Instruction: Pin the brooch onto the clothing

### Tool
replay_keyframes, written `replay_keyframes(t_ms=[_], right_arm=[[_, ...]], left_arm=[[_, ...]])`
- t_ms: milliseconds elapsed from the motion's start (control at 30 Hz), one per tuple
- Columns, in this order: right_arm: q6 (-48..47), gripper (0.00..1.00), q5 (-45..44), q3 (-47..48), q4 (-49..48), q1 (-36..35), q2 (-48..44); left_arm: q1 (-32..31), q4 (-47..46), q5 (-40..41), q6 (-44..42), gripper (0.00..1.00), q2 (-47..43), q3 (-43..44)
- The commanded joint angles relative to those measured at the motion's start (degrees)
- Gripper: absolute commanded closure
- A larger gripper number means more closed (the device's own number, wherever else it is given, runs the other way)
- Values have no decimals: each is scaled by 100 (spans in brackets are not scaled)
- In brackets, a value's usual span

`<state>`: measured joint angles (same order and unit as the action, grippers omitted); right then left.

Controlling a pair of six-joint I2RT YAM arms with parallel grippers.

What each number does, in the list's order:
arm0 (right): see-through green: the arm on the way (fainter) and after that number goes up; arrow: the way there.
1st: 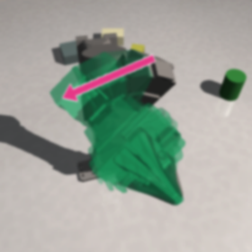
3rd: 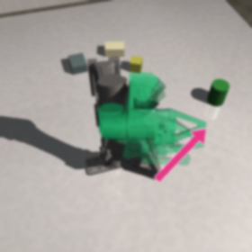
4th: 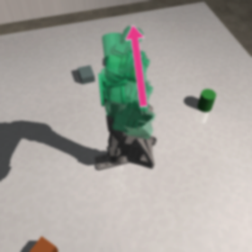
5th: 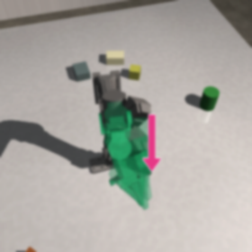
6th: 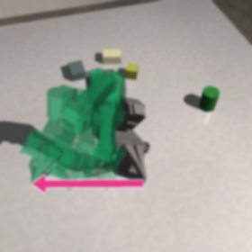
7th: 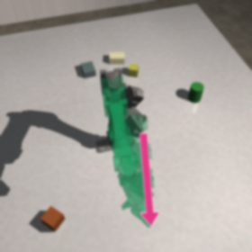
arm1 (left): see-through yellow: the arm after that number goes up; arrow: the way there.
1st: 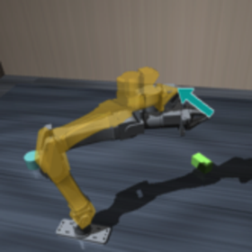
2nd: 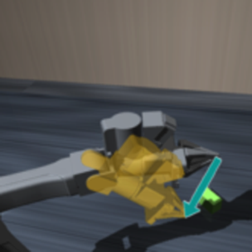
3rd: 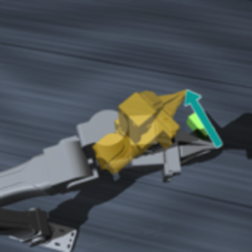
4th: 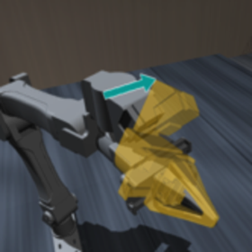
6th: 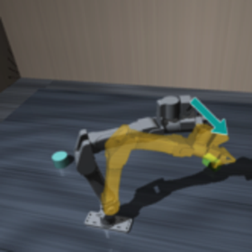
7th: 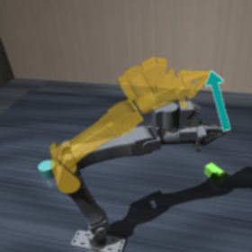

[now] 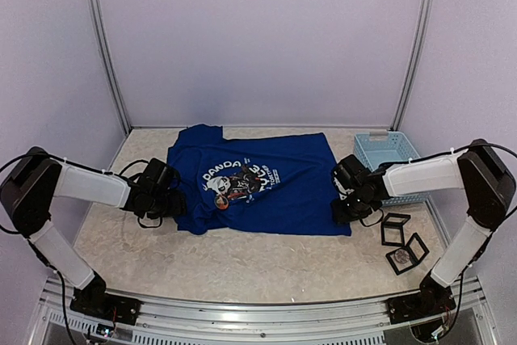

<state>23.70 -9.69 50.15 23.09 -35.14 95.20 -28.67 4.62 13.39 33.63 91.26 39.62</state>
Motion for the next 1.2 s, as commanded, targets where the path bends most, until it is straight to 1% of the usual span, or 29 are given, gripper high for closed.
replay_keyframes(t_ms=[0,33,67,100,167,200,233,267,300,433,500,633,800,900,1000,1033,1067,1100,1133,1167], right_arm=[[133,50,140,-332,445,-53,-17],[122,52,170,-357,444,-50,-21],[118,55,212,-390,429,-50,1],[93,61,281,-417,411,-52,25],[65,76,464,-482,311,-55,68],[48,85,532,-519,279,-57,58],[32,92,544,-539,253,-49,50],[13,97,495,-541,286,-44,25],[4,100,403,-523,355,-23,1],[-84,100,0,-476,672,119,-197],[-113,100,26,-499,693,244,-347],[-244,100,137,-430,644,382,-553],[-381,100,80,-156,765,411,-536],[-446,100,100,-37,750,451,-531],[-509,100,82,49,731,474,-503],[-526,100,105,62,686,487,-498],[-556,100,163,83,627,508,-482],[-586,100,228,105,556,528,-459],[-619,100,281,134,518,541,-428],[-642,100,309,168,495,552,-395]], left_arm=[[-166,73,-279,100,35,-8,-126],[-211,78,-294,96,40,-51,-152],[-239,52,-317,77,48,-107,-194],[-244,15,-339,67,60,-135,-232],[-225,-66,-323,40,88,-145,-276],[-208,-127,-346,8,98,-140,-274],[-183,-149,-360,-34,100,-142,-248],[-152,-130,-345,-98,100,-144,-182],[-111,-85,-289,-168,100,-177,-111],[242,156,46,-329,100,-483,142],[488,133,120,-261,100,-707,145],[712,-84,92,-302,100,-1066,227],[867,-206,273,-366,100,-750,517],[1075,-311,588,-320,100,-380,673],[1353,-414,693,-296,100,7,828],[1427,-582,707,-284,100,109,903],[1482,-615,674,-302,99,258,1004],[1495,-605,652,-375,86,452,1163],[1460,-513,631,-451,70,561,1342],[1390,-396,685,-514,57,674,1489]])
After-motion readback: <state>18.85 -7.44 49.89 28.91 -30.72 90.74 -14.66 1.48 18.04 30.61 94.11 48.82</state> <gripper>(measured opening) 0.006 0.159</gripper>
